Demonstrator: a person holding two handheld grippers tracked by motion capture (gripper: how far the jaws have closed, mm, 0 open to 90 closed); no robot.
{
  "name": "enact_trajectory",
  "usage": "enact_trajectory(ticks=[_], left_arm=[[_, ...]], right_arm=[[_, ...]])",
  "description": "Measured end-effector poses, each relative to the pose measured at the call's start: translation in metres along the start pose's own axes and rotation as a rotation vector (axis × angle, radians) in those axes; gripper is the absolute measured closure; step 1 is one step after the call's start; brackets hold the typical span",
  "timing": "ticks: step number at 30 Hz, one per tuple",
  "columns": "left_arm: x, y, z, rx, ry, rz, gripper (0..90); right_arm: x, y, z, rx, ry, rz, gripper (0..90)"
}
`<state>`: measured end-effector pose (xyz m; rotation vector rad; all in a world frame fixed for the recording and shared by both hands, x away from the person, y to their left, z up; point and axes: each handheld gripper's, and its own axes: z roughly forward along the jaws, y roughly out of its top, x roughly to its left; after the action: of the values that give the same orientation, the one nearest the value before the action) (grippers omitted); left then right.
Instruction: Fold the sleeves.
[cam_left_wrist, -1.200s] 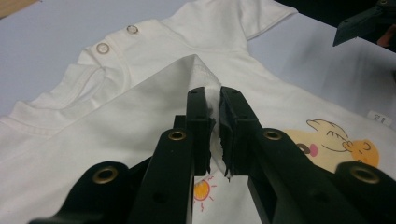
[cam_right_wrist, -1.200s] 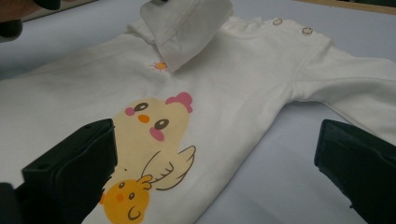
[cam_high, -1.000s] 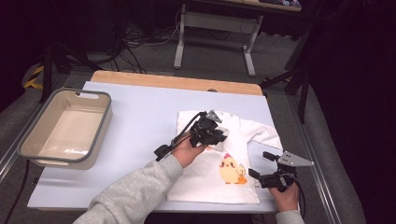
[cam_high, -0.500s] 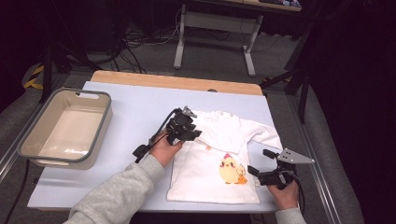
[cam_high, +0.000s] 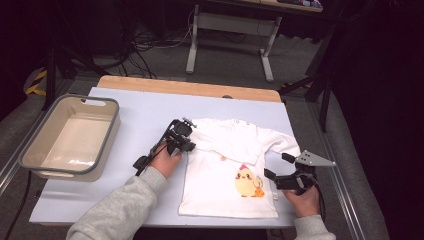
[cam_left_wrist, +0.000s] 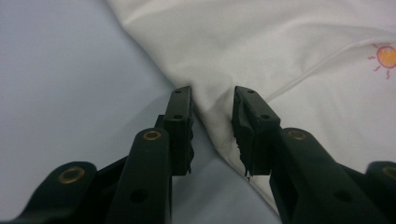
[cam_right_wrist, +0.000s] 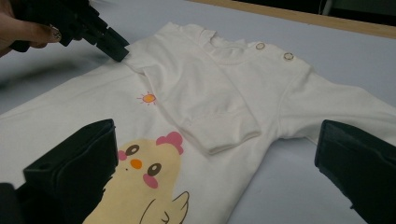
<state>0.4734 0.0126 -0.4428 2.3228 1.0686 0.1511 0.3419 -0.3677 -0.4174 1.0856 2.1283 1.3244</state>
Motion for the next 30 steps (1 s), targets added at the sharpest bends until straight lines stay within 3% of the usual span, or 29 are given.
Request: enact_trajectory(ticks=[1,3,10,13,16,18,19,21,26,30], left_arm=[[0.000,0.000,0.000,0.003,-0.004,-0.005,79.5],[0.001,-0.001,-0.001,0.010,-0.010,-0.010,85.1],[0.005,-0.003,-0.003,0.004,0.011,-0.009,85.7],[0.007,-0.004,-0.004,0.001,0.002,-0.028,85.7],[0.005,-0.004,-0.004,-0.004,0.015,-0.020,85.4],[0.004,-0.005,-0.005,-0.014,0.002,-0.016,83.3],[0.004,-0.006,-0.006,-0.026,-0.002,-0.016,83.3],[0.005,-0.008,-0.010,-0.052,-0.021,-0.021,76.5],[0.003,-0.018,-0.026,-0.127,-0.030,-0.020,48.1],[0.001,-0.028,-0.039,-0.172,-0.053,-0.015,40.6]], right_arm=[[-0.001,0.001,0.000,0.002,-0.003,0.003,0.6],[-0.004,0.001,0.000,0.011,-0.010,0.007,1.8],[-0.012,0.001,-0.001,0.038,-0.024,0.026,5.3],[-0.015,0.003,-0.001,0.055,-0.045,0.031,8.1],[-0.020,0.006,-0.002,0.078,-0.071,0.029,16.4],[-0.024,0.011,-0.002,0.095,-0.096,0.030,24.7],[-0.024,0.011,-0.002,0.095,-0.096,0.030,24.7],[-0.028,0.013,-0.001,0.106,-0.110,0.034,29.5],[-0.042,0.019,0.004,0.168,-0.183,0.051,39.6],[-0.052,0.022,0.009,0.212,-0.234,0.049,45.2]])
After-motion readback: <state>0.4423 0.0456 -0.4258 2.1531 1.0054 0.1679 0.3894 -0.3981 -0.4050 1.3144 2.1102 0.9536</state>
